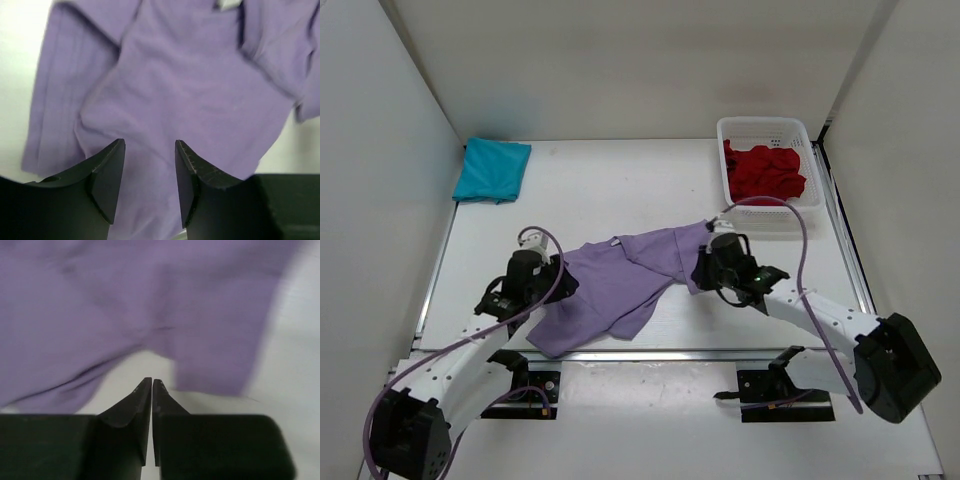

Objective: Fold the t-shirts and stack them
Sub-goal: Move the tshirt to the center of the board, then flatten out the tshirt

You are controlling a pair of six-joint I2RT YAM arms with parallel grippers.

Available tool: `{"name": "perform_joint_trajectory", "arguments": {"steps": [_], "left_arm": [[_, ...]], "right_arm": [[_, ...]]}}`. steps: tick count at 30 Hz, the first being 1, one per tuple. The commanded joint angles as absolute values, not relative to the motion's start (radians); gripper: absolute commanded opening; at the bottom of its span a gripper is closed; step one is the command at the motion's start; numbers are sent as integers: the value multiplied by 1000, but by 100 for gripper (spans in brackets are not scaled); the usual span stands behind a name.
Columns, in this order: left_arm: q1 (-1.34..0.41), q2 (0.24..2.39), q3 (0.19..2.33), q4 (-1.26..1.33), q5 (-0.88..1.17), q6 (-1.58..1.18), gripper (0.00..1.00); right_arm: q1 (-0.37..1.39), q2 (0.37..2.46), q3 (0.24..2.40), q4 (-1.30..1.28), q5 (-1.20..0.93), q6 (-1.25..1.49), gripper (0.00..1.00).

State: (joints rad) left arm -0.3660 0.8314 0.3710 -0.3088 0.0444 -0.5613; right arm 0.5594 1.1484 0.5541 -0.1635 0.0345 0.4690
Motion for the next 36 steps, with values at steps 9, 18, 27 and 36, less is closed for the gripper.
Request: {"name": "perform_joint_trajectory", "arguments": {"steps": [9,18,27,36], "left_arm": [[-21,1037,500,-154,286,-592,52],[-28,1164,465,-32,219,-670,62],[-3,1285,495,98,176,-745,68],[130,1336,462,173,248,-859,62]], "right_arm": [[1014,1610,968,2,39,374,48],[1095,1667,1000,-109,166,342,59],[1065,1716,1106,-32,80,295,46],[1034,2020,1519,-80,61,285,55]]}}
